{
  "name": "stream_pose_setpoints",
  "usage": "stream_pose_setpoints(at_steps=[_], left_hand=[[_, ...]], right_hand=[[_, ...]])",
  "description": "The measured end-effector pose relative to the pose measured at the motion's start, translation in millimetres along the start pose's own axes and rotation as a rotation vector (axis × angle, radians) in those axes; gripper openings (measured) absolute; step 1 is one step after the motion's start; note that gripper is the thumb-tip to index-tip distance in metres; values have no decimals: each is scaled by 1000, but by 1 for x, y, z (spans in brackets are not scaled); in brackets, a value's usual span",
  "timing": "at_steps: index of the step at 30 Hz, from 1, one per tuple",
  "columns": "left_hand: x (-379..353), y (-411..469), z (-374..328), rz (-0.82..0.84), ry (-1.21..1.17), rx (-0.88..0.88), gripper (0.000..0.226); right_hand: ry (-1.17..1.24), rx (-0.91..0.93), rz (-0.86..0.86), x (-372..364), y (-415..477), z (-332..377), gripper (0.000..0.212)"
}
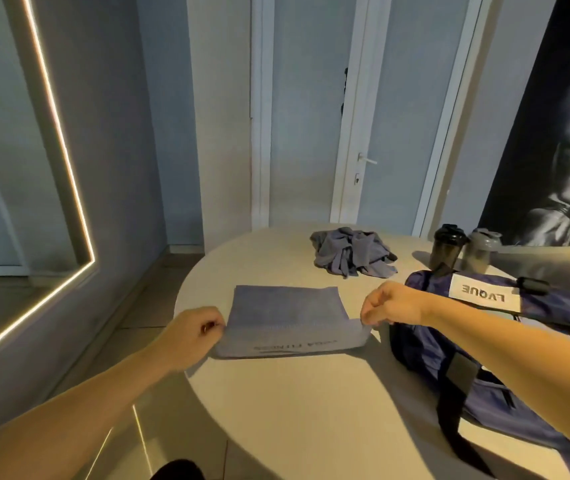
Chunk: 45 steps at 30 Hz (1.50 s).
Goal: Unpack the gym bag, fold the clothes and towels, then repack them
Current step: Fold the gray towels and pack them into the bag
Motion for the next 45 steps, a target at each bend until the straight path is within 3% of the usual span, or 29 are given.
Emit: stream_pose_setpoints(at_steps=[8, 12, 14, 16, 19, 23, 25, 29, 31, 40, 45], left_hand=[[-40, -54, 13, 216, 302, -316, 10], [-39, -46, 6, 304, 303, -281, 27], [-37, -27, 3, 296, 178, -127, 41], [-39, 4, 2, 183, 65, -8, 38], [-55, 58, -4, 21, 106, 71, 18], [-89, 120, -6, -14, 144, 106, 19], [-104, 141, -2, -1, 187, 120, 25], [-133, 158, 26, 154, 373, 177, 60], [-139, 157, 38, 190, 478, 177, 72], [-146, 153, 46, 304, 563, 199, 80], [-120, 106, 0, 234, 460, 96, 75]], right_hand=[[-120, -64, 382, -81, -33, -25, 11], [-166, -102, 468, -89, -31, -25, 18], [-113, -124, 428, -81, -18, -22, 17], [-170, -110, 257, -67, 8, -22, 18], [-355, -67, -29, -55, 58, -22, 35], [-255, -77, -253, -72, 117, -30, 35], [-300, -58, -279, -85, 141, -38, 34], [-481, -116, -219, -97, 168, -70, 75], [-560, -158, -150, -98, 171, -87, 86], [-588, -207, -79, -103, 170, -97, 85], [-506, -88, -133, -104, 129, -55, 75]])
Point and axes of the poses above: each hand's wrist, its own y-axis towards the middle knuckle, its own x-axis out of the back of the hand, z = x × y, the point moved 6 cm from there along y, towards the middle knuckle, and after that the axes turned 9 degrees about x, right-handed, at the moved point
